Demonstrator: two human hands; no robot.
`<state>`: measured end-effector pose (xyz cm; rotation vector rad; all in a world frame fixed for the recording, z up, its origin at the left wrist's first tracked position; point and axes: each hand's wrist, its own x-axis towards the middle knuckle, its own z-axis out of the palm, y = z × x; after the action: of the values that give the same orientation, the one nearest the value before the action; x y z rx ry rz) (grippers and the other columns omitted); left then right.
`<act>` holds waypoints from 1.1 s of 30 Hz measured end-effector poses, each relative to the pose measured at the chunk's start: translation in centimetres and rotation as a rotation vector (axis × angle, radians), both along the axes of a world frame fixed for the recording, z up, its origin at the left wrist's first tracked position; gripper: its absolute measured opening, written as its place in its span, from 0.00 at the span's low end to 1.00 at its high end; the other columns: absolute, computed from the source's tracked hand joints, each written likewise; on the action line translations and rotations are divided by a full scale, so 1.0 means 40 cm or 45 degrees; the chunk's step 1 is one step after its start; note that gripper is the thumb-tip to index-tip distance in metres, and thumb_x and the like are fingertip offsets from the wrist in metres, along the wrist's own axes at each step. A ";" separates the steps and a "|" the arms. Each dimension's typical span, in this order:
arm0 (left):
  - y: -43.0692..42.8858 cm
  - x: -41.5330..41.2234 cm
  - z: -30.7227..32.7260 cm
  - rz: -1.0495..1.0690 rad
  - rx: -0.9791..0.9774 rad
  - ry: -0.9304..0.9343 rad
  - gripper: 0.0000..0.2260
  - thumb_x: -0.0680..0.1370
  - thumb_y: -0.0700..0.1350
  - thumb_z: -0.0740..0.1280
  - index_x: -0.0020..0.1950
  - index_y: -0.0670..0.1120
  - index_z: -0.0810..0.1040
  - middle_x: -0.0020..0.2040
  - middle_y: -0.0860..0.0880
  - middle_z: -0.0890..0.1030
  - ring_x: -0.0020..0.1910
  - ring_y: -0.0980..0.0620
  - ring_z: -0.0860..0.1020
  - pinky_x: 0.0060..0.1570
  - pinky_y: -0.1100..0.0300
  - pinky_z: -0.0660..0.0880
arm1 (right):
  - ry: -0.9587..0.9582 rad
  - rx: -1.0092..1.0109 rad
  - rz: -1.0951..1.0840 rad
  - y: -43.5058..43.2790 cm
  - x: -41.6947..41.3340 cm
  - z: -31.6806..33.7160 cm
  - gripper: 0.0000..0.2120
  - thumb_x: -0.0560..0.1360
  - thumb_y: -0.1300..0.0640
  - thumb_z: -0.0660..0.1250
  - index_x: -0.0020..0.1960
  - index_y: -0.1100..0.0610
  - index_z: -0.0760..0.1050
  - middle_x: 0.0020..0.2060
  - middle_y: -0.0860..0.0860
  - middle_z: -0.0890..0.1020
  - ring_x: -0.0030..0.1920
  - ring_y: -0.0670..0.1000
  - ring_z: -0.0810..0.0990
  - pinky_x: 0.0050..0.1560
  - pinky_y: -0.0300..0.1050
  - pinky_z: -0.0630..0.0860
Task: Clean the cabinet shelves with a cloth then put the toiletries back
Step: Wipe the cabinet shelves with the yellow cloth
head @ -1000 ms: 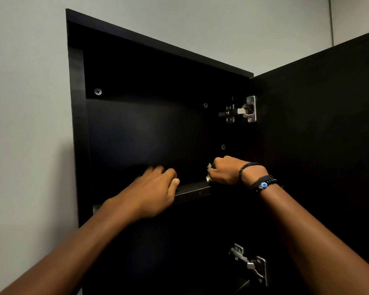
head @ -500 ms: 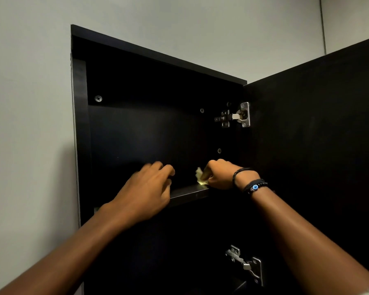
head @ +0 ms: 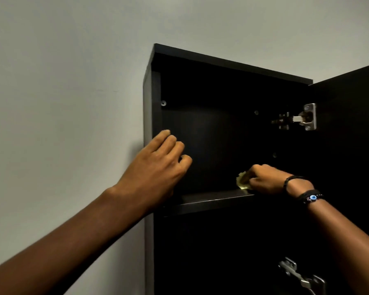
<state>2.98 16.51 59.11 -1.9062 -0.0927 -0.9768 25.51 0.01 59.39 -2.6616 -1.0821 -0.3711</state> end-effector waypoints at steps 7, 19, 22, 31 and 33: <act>-0.002 -0.023 -0.013 -0.007 0.024 0.026 0.12 0.70 0.43 0.66 0.52 0.44 0.79 0.49 0.42 0.80 0.54 0.42 0.78 0.70 0.46 0.61 | 0.046 0.055 0.654 0.181 -0.237 -0.029 0.11 0.75 0.58 0.58 0.47 0.54 0.79 0.44 0.51 0.82 0.41 0.49 0.80 0.42 0.42 0.78; -0.005 -0.036 -0.038 -0.051 -0.057 0.041 0.12 0.70 0.39 0.67 0.52 0.43 0.78 0.47 0.42 0.80 0.50 0.43 0.79 0.70 0.45 0.62 | -0.045 0.226 0.570 0.000 -0.190 -0.067 0.18 0.77 0.59 0.57 0.60 0.45 0.78 0.54 0.42 0.80 0.49 0.41 0.77 0.53 0.35 0.74; -0.006 -0.025 -0.040 -0.023 -0.055 0.047 0.12 0.69 0.39 0.67 0.52 0.43 0.79 0.46 0.42 0.80 0.50 0.43 0.80 0.69 0.44 0.61 | 0.024 0.224 0.269 -0.013 -0.112 -0.052 0.17 0.78 0.57 0.57 0.62 0.47 0.76 0.60 0.49 0.79 0.56 0.50 0.78 0.60 0.48 0.75; -0.108 0.113 -0.018 -0.284 -0.603 0.042 0.16 0.78 0.47 0.57 0.65 0.50 0.66 0.57 0.50 0.73 0.53 0.50 0.73 0.43 0.59 0.69 | -0.108 0.215 0.555 0.019 -0.258 -0.095 0.09 0.77 0.53 0.57 0.41 0.52 0.72 0.39 0.52 0.75 0.42 0.57 0.77 0.43 0.50 0.74; -0.097 0.142 -0.026 -0.352 -0.631 0.062 0.14 0.79 0.48 0.54 0.64 0.50 0.66 0.54 0.50 0.74 0.51 0.50 0.74 0.44 0.57 0.71 | -0.160 0.197 0.465 -0.039 -0.224 -0.095 0.11 0.77 0.51 0.56 0.52 0.50 0.76 0.43 0.51 0.78 0.46 0.56 0.78 0.46 0.50 0.75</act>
<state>8.66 12.61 58.08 -2.4435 -0.0453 -1.1682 16.56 -1.54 55.57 -2.2709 -1.4791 -0.5279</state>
